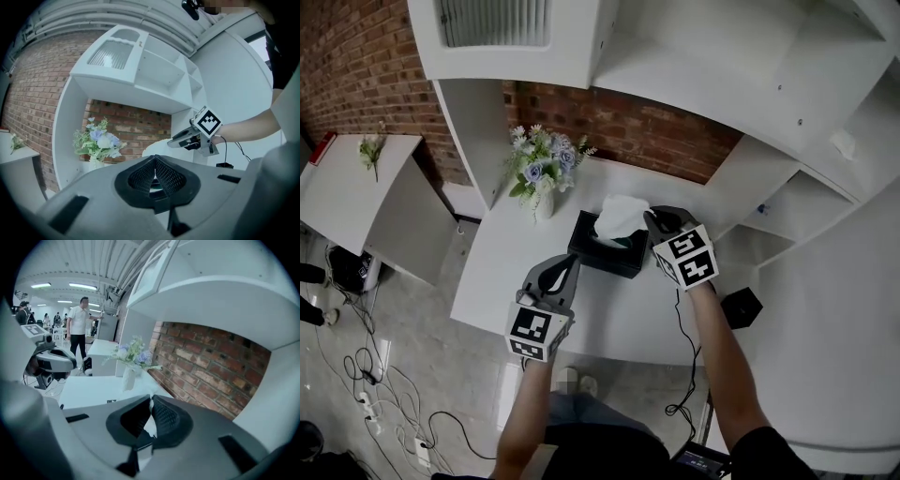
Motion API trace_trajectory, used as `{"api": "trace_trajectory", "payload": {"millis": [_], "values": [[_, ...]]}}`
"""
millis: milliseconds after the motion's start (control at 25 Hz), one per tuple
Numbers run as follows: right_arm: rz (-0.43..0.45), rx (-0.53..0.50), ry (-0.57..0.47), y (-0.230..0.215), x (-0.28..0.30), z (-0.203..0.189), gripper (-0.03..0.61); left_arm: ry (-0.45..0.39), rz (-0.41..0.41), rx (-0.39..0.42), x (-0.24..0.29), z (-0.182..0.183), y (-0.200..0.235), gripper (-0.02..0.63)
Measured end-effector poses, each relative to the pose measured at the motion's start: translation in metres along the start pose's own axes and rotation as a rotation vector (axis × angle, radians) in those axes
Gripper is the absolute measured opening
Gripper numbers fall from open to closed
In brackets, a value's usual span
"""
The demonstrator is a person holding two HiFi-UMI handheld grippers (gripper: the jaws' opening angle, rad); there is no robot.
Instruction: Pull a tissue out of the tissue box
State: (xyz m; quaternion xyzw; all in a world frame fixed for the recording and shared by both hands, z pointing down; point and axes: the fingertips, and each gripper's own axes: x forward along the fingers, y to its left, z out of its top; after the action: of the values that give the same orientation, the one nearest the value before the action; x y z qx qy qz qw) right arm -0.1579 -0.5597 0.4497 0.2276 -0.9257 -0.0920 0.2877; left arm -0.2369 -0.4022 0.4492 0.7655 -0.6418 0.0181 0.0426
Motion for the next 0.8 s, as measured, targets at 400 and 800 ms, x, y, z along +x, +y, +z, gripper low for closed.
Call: {"api": "trace_trajectory", "payload": {"millis": [400, 800], "values": [[-0.2, 0.255, -0.448, -0.013, -0.128, 0.042, 0.003, -0.115, -0.029, 0.043, 0.006, 0.051, -0.007, 0.009], [-0.472, 0.519, -0.659, -0.024, -0.224, -0.016, 0.003, -0.173, -0.074, 0.07, 0.017, 0.078, -0.03, 0.009]]}}
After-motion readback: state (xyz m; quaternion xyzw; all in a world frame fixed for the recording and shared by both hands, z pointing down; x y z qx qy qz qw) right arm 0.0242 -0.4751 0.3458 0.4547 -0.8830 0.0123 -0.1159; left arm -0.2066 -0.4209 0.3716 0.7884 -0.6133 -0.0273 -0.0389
